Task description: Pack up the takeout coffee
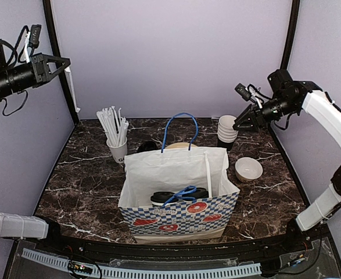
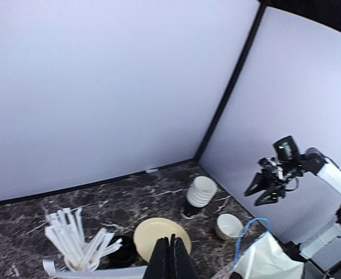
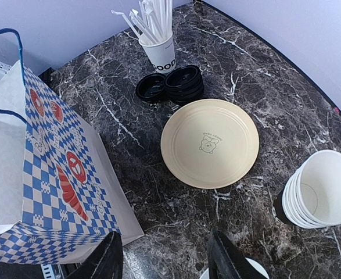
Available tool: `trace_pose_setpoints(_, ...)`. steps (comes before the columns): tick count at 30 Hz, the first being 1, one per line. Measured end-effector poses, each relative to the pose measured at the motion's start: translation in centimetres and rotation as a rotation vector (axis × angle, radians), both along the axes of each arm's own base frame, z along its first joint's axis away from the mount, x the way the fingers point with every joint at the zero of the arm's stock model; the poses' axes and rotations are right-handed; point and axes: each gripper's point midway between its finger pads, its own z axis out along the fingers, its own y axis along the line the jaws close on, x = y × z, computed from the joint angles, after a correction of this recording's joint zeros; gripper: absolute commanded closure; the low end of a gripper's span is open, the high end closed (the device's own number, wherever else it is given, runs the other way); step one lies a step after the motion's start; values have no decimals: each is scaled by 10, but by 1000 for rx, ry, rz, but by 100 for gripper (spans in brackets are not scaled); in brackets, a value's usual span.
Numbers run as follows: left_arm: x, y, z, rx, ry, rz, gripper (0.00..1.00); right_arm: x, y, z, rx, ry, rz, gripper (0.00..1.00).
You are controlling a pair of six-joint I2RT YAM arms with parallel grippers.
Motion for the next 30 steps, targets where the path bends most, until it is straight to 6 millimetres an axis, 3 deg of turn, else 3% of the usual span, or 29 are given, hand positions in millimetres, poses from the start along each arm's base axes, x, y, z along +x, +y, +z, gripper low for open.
trace_pose_setpoints(8, -45, -83, 25, -174, 28, -486, 100, 3, 0, -1, -8, -2, -6, 52)
trace_pose_setpoints(14, -68, -122, 34, -243, 78, -706, 100, 4, -1, -4, -13, 5, -10, 52)
trace_pose_setpoints(22, -117, -179, 51, -259, 99, -999, 100, 5, -1, -6, -18, 10, -12, 52)
trace_pose_setpoints(26, -140, -218, 47, -234, 132, -1141, 100, 5, -1, -7, -18, 12, -12, 52)
trace_pose_setpoints(30, -151, -253, 23, -192, 207, -1231, 100, 5, -1, -8, -19, 14, -12, 52)
